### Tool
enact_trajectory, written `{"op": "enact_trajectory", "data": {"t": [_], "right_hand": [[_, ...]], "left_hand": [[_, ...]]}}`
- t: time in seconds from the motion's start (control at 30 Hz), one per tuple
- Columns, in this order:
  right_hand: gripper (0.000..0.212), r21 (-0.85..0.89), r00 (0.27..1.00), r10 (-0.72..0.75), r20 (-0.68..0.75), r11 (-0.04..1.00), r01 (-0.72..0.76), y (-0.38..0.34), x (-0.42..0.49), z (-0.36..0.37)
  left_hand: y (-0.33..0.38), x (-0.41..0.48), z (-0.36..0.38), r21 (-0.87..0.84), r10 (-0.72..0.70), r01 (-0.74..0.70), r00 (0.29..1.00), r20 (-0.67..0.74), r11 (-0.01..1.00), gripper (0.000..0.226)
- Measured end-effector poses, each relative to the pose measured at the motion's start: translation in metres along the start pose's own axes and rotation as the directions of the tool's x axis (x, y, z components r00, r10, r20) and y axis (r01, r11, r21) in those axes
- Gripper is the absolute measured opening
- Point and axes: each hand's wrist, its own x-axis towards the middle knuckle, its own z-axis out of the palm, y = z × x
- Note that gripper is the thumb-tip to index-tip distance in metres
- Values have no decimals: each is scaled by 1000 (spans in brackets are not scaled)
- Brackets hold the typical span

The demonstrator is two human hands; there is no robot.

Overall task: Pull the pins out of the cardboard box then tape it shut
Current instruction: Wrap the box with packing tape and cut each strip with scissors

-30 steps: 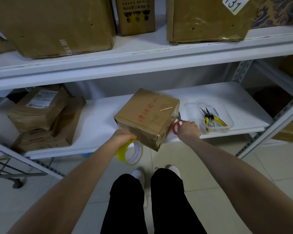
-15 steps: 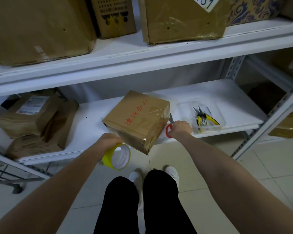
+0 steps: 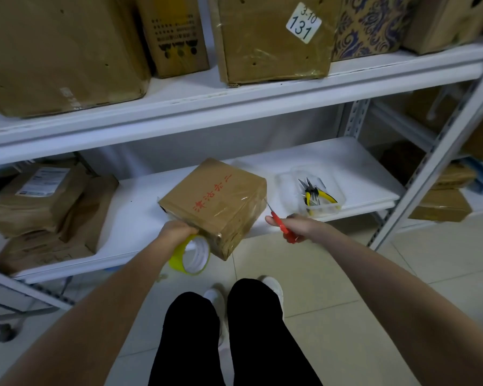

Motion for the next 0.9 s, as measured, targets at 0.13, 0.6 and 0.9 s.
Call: {"op": "enact_trajectory", "data": {"t": [0.13,0.6,0.9], "right_hand": [[57,123,942,-113,317,989,77,-2,-18,0],[83,-152,808,61,586,988,36,-51,-29,28],[82,-219,880,76,469,975,33,-79,-24,59]], "left_hand": [[12,-8,20,-115,41,-34,997,60,993,37],[1,-7,10,-242,-7,59,978,210,968,11],[0,-12,7,-238,4,47,978,210,970,16]]}}
